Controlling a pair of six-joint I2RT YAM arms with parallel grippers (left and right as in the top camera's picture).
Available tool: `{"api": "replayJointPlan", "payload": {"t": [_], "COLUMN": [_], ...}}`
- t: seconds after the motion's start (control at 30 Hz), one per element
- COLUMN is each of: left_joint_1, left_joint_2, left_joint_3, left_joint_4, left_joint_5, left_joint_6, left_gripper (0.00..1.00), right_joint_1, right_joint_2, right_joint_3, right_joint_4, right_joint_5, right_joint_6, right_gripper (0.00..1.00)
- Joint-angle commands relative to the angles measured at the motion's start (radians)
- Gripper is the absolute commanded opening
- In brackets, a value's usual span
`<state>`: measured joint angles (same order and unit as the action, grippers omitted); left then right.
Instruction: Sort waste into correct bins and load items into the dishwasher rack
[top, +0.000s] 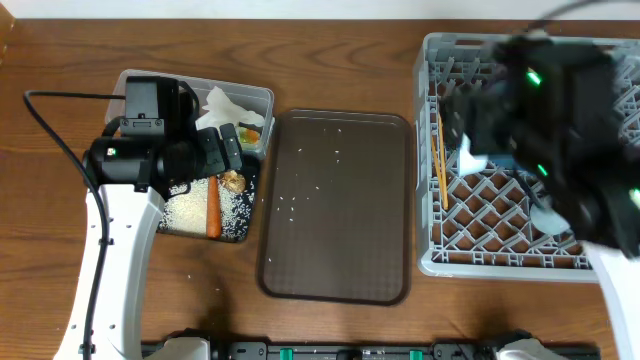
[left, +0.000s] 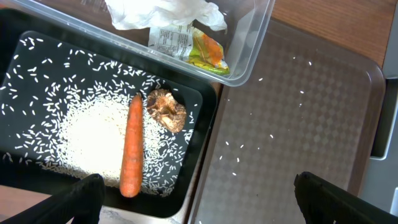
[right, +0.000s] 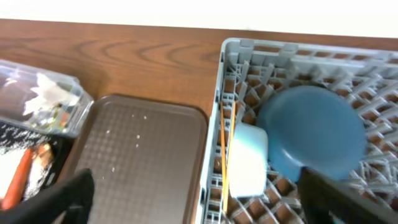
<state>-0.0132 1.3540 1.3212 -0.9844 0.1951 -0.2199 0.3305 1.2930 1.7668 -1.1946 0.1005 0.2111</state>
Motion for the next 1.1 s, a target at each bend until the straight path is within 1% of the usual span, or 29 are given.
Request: {"api": "replayJointPlan", "payload": {"t": [0.0, 0.13, 0.37, 0.5, 0.67, 0.73, 0.8, 0.9, 1.0, 1.07], "left_joint_1": [0.003, 0.003, 0.003, 0.003, 0.003, 0.003, 0.003, 0.003, 0.003, 0.003], "left_joint_2": [-0.002, -0.002, -0.002, -0.002, -0.002, -0.002, -0.002, -0.002, -0.002, -0.002], "left_joint_3": [0.011, 0.011, 0.011, 0.011, 0.011, 0.011, 0.011, 0.011, 0.011, 0.011], "left_joint_4": [-0.002, -0.002, -0.002, -0.002, -0.002, -0.002, -0.002, -0.002, -0.002, -0.002], "left_joint_5": [-0.005, -0.005, -0.005, -0.005, -0.005, -0.006, -0.005, -0.005, -0.005, -0.005], "left_joint_6": [0.013, 0.013, 0.013, 0.013, 0.013, 0.013, 0.013, 0.013, 0.013, 0.013], "left_gripper": [0.98, 0.98, 0.98, 0.98, 0.98, 0.98, 0.98, 0.98, 0.98, 0.98], "right_joint_1": [0.005, 0.005, 0.004, 0.004, 0.003, 0.001, -0.023, -0.087, -0.152, -0.192], "right_joint_2": [-0.079, -0.165, -0.293, -0.357, -0.42, -0.449, -0.488, -0.562, -0.636, -0.686], "right_joint_3": [0.01, 0.01, 0.01, 0.008, -0.012, -0.046, -0.117, -0.299, -0.512, -0.662], "right_joint_4": [-0.051, -0.13, -0.349, -0.371, -0.357, -0.312, -0.215, 0.006, 0.207, 0.334], "right_joint_5": [-0.005, -0.004, 0.028, 0.114, 0.136, 0.153, 0.158, 0.157, 0.143, 0.098], "right_joint_6": [-0.01, -0.01, -0.003, -0.004, -0.03, -0.045, -0.098, -0.169, -0.168, -0.168], "right_gripper": [0.99, 0.99, 0.99, 0.99, 0.99, 0.99, 0.99, 0.99, 0.99, 0.99]}}
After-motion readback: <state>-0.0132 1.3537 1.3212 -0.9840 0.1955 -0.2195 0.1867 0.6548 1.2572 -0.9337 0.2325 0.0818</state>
